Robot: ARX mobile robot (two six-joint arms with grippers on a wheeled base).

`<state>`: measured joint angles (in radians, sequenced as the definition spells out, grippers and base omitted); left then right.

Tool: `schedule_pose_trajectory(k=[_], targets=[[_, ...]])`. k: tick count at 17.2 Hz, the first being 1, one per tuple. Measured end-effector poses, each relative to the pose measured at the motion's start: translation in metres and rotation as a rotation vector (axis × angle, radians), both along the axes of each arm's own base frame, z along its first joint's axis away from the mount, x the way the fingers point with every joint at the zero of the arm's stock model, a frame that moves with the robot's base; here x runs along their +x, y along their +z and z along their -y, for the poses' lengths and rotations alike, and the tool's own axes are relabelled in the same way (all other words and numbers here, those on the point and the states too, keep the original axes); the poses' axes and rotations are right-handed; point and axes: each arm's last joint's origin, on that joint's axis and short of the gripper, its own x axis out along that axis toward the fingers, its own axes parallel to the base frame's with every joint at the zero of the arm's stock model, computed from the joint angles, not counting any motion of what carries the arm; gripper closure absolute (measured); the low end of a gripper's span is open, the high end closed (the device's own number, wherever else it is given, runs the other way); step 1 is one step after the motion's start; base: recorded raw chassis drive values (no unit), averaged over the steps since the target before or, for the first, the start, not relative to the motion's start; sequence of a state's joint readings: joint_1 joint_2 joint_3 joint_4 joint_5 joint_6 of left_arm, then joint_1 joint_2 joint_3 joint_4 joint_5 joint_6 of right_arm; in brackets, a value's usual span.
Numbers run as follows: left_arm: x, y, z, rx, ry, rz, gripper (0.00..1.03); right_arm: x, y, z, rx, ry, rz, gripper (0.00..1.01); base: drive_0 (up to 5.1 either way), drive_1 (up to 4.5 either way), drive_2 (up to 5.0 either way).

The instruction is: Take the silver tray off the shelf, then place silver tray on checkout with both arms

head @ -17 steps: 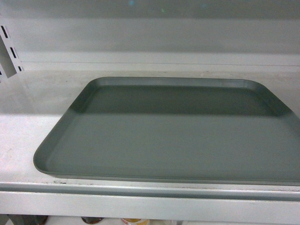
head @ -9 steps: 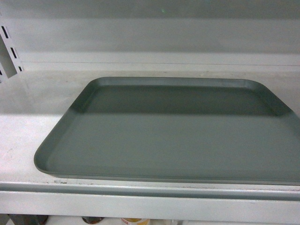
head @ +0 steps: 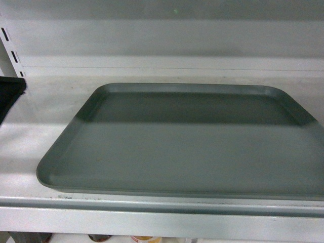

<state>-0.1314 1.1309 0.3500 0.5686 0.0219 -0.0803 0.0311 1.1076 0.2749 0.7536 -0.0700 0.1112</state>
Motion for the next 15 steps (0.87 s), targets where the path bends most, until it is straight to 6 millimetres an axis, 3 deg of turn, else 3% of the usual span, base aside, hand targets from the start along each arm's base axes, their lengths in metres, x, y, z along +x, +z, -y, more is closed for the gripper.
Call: schedule_pose_trajectory(k=[2,6,10,15], targets=[[0.025,-0.006,0.010,0.009,-0.027,-0.049,0.05,0.024,-0.006,-0.007,-0.005,0.042,-0.053,0.03,0.0,0.00,0.0],[0.058,-0.026,0.036,0.044,-0.069,-0.149,0.05,0.051,-0.024,-0.018,-0.030,0.106,-0.160,0.03,0.0,0.00,0.0],[0.072,-0.028,0.053,0.066,-0.080,-0.181,0.05,0.069,-0.026,-0.021,-0.044,0.107,-0.220,0.03,0.0,0.00,0.0],[0.091,-0.025,0.054,0.061,-0.049,-0.192,0.05,0.087,-0.031,-0.023,-0.064,0.103,-0.305,0.03,0.0,0.00,0.0]])
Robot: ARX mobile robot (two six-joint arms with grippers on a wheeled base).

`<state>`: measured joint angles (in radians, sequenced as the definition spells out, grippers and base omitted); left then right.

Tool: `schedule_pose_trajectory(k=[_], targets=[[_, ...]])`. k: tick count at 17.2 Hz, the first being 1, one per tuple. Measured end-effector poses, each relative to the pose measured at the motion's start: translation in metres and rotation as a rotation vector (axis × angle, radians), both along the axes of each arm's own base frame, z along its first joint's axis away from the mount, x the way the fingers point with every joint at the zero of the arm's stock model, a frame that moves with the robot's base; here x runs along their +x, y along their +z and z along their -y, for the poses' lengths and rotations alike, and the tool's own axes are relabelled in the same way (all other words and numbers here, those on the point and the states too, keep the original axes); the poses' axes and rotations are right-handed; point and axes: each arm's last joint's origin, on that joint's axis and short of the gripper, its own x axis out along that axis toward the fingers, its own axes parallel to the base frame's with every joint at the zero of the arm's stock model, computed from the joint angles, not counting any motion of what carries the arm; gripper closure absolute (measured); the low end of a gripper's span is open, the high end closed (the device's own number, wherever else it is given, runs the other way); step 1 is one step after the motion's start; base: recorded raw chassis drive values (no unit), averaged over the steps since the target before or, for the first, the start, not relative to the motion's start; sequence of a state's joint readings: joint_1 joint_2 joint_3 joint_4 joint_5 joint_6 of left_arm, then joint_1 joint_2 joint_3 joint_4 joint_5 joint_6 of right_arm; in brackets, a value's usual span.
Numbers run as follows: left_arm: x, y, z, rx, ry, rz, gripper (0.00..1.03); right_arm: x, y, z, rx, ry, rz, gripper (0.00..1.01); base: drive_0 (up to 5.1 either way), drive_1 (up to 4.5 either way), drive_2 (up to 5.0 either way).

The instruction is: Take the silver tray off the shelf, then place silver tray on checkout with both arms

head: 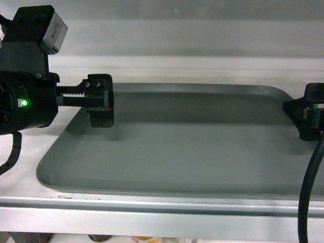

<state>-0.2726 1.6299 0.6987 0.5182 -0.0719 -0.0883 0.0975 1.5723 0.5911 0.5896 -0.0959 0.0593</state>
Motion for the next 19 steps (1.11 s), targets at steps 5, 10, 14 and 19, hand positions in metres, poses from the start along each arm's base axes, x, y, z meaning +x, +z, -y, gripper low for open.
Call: schedule_pose_trajectory(k=[5,10,14,19], targets=[[0.005,-0.014,0.000,0.016,0.014,-0.050,0.05,0.007,-0.009,0.000,-0.003,-0.048,-0.065,0.03,0.0,0.00,0.0],[0.004,-0.018,0.003,0.024,0.006,-0.067,0.05,0.010,-0.012,-0.002,0.018,-0.063,-0.117,0.03,0.0,0.00,0.0],[0.006,-0.018,0.005,0.033,0.007,-0.083,0.05,0.013,-0.012,-0.004,0.011,-0.057,-0.140,0.03,0.0,0.00,0.0],[0.007,-0.018,0.006,0.034,0.005,-0.089,0.05,0.014,-0.013,-0.006,0.003,-0.050,-0.139,0.03,0.0,0.00,0.0]])
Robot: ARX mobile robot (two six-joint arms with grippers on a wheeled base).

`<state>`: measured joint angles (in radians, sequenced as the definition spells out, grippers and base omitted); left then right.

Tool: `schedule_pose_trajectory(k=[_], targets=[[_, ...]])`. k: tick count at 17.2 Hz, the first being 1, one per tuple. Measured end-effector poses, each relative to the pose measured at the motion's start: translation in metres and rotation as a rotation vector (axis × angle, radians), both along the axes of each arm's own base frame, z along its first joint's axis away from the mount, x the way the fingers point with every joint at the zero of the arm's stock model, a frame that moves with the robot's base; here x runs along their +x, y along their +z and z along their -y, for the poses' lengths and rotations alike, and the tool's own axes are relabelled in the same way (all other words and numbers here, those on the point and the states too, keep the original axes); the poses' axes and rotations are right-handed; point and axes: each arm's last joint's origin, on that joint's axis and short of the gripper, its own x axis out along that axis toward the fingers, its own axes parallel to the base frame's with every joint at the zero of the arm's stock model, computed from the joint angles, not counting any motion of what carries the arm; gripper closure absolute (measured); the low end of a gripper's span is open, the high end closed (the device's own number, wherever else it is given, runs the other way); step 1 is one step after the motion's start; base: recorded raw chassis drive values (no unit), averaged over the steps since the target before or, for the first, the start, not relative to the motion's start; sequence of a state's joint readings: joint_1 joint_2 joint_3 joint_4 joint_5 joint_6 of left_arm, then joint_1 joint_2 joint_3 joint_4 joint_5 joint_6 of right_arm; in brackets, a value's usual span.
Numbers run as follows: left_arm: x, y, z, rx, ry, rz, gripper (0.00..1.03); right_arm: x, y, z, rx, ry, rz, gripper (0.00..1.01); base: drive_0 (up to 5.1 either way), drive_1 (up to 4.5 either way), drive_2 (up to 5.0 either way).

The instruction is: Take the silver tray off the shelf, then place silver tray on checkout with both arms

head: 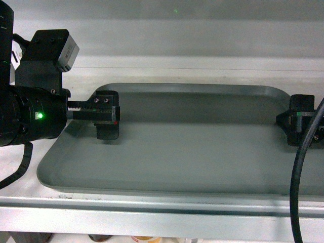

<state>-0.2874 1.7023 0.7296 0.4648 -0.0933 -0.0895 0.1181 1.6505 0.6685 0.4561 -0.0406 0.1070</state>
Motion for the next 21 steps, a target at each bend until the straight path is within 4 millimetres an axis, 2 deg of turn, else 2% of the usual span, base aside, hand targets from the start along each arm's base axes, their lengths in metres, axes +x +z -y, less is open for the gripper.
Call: schedule_pose_trajectory(k=[4,5,6,10,15,16,19,21], targets=[[0.000,0.000,0.002,0.001,-0.002,0.003,0.05,0.000,0.000,0.000,0.000,-0.001,0.001,0.03,0.0,0.00,0.0],[0.000,0.000,0.002,-0.001,-0.005,0.005,0.09,0.000,0.000,0.000,-0.001,-0.003,0.002,0.09,0.0,0.00,0.0],[0.000,0.000,0.003,-0.004,-0.012,0.007,0.20,0.000,0.000,0.000,-0.001,-0.004,0.004,0.20,0.0,0.00,0.0],[-0.001,0.000,0.005,0.001,-0.026,0.011,0.52,0.000,0.000,-0.002,0.004,0.003,0.005,0.52,0.0,0.00,0.0],[0.000,-0.001,-0.001,0.006,0.004,0.015,0.94,0.000,0.001,-0.005,0.006,-0.006,0.011,0.95,0.0,0.00,0.0],[0.000,0.000,-0.001,-0.021,0.020,0.012,0.99,0.000,0.002,-0.005,0.037,-0.026,0.009,0.99,0.0,0.00,0.0],[0.000,0.000,-0.001,-0.041,0.030,0.008,0.99,0.000,0.002,-0.005,0.060,-0.041,0.008,0.98,0.0,0.00,0.0],[-0.010,0.003,0.004,-0.020,0.017,0.003,0.99,-0.012,0.012,-0.005,0.014,-0.058,0.047,0.98,0.0,0.00,0.0]])
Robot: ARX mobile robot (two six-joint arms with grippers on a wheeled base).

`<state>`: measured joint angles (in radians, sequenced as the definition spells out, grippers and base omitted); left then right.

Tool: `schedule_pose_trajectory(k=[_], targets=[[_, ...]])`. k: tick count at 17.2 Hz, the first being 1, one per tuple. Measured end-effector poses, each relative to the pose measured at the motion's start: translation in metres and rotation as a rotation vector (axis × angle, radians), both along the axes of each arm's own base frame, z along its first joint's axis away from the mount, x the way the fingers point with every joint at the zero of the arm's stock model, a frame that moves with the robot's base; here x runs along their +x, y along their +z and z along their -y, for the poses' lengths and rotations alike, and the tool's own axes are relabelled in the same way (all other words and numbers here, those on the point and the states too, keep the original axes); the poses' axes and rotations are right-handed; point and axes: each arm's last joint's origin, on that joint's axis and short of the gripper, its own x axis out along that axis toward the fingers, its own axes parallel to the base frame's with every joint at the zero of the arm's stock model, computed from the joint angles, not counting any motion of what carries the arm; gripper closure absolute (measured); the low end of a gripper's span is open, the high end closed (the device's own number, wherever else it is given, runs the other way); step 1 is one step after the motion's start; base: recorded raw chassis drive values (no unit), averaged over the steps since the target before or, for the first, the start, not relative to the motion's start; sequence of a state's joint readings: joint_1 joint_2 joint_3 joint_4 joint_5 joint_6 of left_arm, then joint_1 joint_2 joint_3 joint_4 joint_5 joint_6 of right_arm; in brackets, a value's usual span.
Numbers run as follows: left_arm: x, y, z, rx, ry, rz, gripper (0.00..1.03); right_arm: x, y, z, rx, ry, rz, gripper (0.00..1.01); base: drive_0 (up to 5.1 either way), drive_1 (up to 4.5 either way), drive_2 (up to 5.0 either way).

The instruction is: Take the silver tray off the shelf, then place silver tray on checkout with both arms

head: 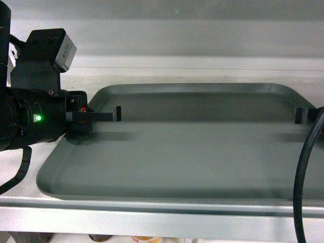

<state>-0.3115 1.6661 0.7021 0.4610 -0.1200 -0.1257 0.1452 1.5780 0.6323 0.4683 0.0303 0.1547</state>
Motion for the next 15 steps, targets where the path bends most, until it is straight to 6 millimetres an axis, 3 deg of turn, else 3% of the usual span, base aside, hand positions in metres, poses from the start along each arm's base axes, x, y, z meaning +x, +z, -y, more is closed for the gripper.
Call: schedule_pose_trajectory(k=[6,11,15], targets=[[-0.014,0.021,0.000,-0.006,-0.008,0.028,0.99,-0.014,0.026,0.003,-0.014,0.003,0.081,0.98,0.0,0.00,0.0],[-0.028,0.051,-0.002,-0.007,-0.009,0.106,0.99,-0.024,0.049,0.006,0.002,0.010,0.143,0.98,0.0,0.00,0.0],[-0.035,0.063,-0.002,-0.007,-0.011,0.126,0.99,-0.029,0.053,0.006,0.009,0.011,0.139,0.98,0.0,0.00,0.0]])
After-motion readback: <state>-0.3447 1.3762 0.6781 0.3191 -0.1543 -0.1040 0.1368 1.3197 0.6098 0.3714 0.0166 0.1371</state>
